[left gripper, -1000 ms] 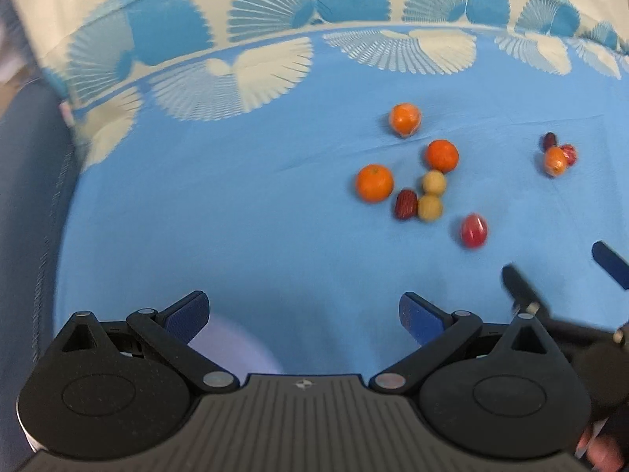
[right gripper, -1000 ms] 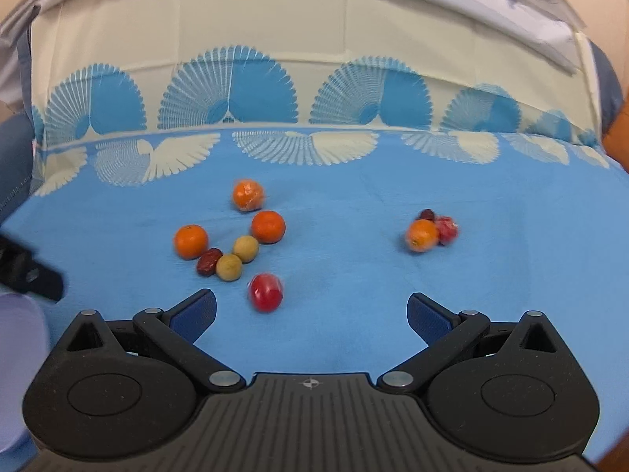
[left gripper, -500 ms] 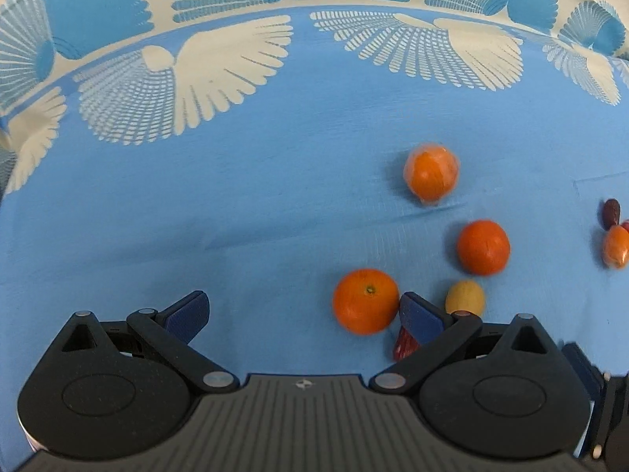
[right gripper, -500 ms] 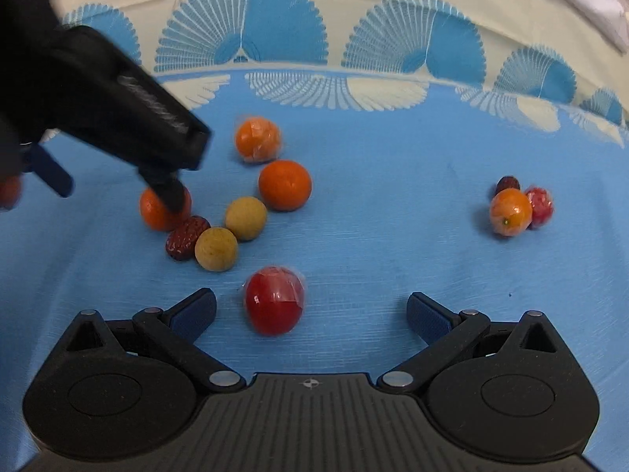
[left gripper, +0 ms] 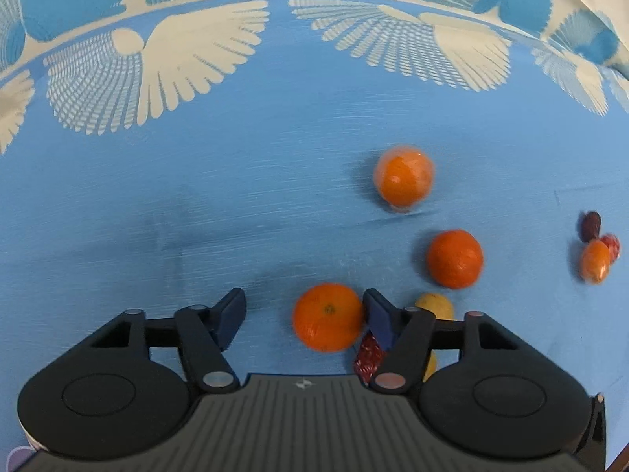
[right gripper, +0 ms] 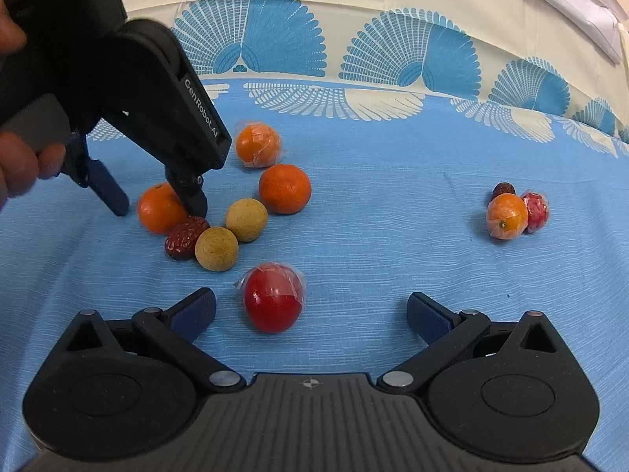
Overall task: Organize fruits
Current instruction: 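Grasp the orange with the left tool while the right tool grasps the red apple, then carry the orange with the left tool while the right tool carries the apple to the plate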
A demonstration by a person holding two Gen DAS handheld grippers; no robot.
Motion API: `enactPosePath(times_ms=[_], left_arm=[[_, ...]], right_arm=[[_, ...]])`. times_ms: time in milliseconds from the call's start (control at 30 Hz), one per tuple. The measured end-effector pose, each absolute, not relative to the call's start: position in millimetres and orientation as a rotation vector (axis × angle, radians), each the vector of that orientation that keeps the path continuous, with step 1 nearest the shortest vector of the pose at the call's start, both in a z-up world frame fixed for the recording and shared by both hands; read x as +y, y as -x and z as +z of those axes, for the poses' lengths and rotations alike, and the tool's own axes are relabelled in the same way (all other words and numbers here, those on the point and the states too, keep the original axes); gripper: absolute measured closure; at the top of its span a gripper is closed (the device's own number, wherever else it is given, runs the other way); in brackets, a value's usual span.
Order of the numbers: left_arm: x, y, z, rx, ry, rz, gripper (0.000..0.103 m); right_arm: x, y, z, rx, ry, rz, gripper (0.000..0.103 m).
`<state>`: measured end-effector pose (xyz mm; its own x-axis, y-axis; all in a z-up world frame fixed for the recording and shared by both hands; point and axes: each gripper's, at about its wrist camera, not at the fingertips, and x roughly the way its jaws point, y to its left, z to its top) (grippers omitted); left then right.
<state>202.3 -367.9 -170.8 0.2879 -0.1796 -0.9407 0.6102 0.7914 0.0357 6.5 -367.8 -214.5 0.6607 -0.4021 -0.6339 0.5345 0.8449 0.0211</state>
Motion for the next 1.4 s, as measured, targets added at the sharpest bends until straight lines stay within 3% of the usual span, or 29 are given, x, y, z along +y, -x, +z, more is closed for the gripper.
enactPosePath(times_ms=[133, 233, 267, 300, 333, 367, 633, 900, 1400], left_arm=[[-367, -198, -174, 1.171, -0.438, -0.561, 0.027], [-365, -200, -174, 1.181, -0.422, -0.582, 0.057], [-365, -198, -171, 1.169, -0.43, -0.586, 0.065], [-365, -197, -169, 1.156, -0.441, -0.58, 0.065], [-363, -195, -165, 1.139, -0.438, -0.574, 0.065], [-360, -194, -161, 1.127, -0.432, -0.567, 0.065], [-301, -157, -93, 1.066, -0.434, -0.518, 0.065], [-183, -100, -38, 1.091, -0.402, -0.421, 0.064], [-1, -14, -20, 1.098, -0.307, -0.28, 0.064]], right_arm=[[-368, -7, -214, 0.661, -0.213, -0.535, 0.0], [-368, -7, -211, 0.67, -0.215, -0.528, 0.003], [-369, -6, -209, 0.667, -0.233, -0.518, 0.019], [-368, -4, -207, 0.655, -0.232, -0.52, 0.051], [-367, -2, -204, 0.643, -0.222, -0.503, 0.071], [-366, -2, -202, 0.642, -0.213, -0.502, 0.074], [-371, 17, -183, 0.541, -0.18, -0.543, 0.074], [-337, 66, -117, 0.497, -0.184, -0.51, 0.074], [-181, 140, -43, 0.596, -0.123, -0.148, 0.074]])
